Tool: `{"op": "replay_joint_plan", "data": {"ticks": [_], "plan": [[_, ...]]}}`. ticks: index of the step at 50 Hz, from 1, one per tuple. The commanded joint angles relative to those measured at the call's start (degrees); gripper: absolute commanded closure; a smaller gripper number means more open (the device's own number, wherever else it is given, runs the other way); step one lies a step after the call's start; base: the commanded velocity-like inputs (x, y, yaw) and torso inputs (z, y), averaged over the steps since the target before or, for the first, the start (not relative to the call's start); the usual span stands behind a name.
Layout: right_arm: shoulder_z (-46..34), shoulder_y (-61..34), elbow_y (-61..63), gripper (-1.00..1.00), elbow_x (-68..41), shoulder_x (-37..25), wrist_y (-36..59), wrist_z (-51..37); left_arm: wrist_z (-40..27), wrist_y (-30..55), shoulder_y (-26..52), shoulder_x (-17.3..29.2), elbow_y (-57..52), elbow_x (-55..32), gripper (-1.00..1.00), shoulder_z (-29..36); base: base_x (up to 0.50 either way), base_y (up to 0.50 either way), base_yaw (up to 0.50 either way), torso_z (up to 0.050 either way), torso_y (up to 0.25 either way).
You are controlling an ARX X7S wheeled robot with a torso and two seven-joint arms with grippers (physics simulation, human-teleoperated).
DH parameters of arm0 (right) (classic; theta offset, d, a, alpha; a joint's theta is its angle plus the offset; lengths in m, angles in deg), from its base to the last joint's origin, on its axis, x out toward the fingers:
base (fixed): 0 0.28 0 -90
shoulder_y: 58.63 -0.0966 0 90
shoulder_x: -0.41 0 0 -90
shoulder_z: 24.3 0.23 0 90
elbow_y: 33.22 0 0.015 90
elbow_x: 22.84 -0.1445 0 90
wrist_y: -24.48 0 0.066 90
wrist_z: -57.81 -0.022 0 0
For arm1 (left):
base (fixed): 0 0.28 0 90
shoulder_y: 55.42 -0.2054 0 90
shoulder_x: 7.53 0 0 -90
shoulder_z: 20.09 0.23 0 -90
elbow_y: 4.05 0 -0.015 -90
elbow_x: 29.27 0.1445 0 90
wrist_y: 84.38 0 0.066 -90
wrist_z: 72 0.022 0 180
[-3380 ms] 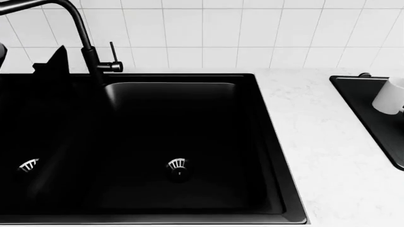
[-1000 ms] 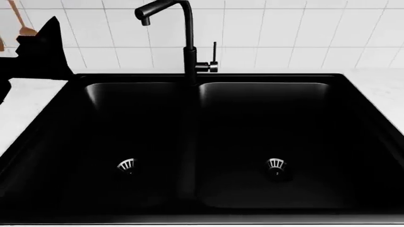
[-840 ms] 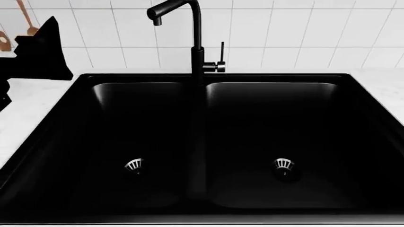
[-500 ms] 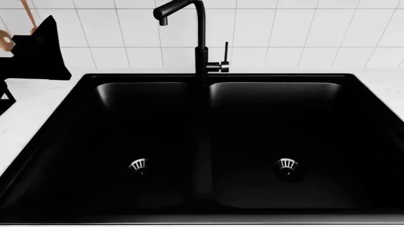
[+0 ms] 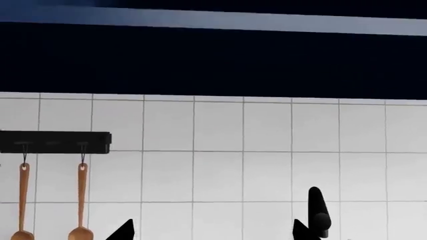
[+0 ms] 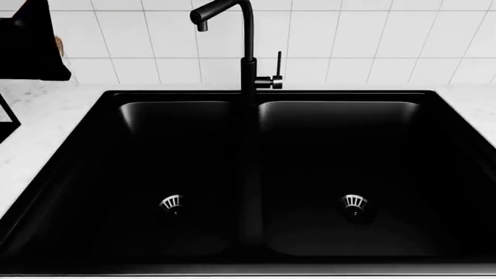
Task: Pick the kettle from the counter and place it on the tray. Then pick the mug from the cabinet and place it on the tray. Then close the cabinet doors.
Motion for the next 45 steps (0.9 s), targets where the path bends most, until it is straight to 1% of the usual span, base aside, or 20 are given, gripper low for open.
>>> {"op": "replay_joint_plan", "data": {"ticks": [1,7,12,31,34,39,45], "plan": [[0.6,0.6,0.4,-1.00,-0.2,-0.7,-0.5,0.3,-0.3,-2.7,0.7,1.2,-1.4,0.5,-1.00,-1.7,0.00,0.00,0.00,0.000,0.000],[1.0,1.3,0.7,-1.00,-0.2,-1.1,-0.9,0.3,-0.6,-3.5,1.2,1.5,-2.0,0.8,-1.00,-2.5,0.00,0.00,0.00,0.000,0.000],[0.9,1.4,0.6,-1.00,0.1,-0.9,-0.9,0.5,-0.7,-6.2,0.8,2.3,-2.2,1.5,-1.00,-3.1,0.00,0.00,0.00,0.000,0.000],[1.1,1.8,0.5,-1.00,0.6,-0.6,-1.1,0.8,-1.3,-10.9,1.4,4.4,-3.1,1.8,-1.00,-5.5,0.00,0.00,0.00,0.000,0.000],[1.2,2.0,0.5,-1.00,0.7,-0.7,-1.2,0.9,-1.1,-13.1,0.7,5.2,-2.9,2.1,-1.00,-5.5,0.00,0.00,0.00,0.000,0.000],[1.0,1.3,0.4,-1.00,0.5,-0.5,-0.7,0.8,-1.0,-14.5,1.1,6.4,-3.1,1.6,-1.00,-6.2,0.00,0.00,0.00,0.000,0.000],[0.9,1.2,0.3,-1.00,0.5,-0.4,-0.5,0.9,-0.8,-18.0,0.2,8.7,-3.4,1.2,-1.00,-6.1,0.00,0.00,0.00,0.000,0.000]]}}
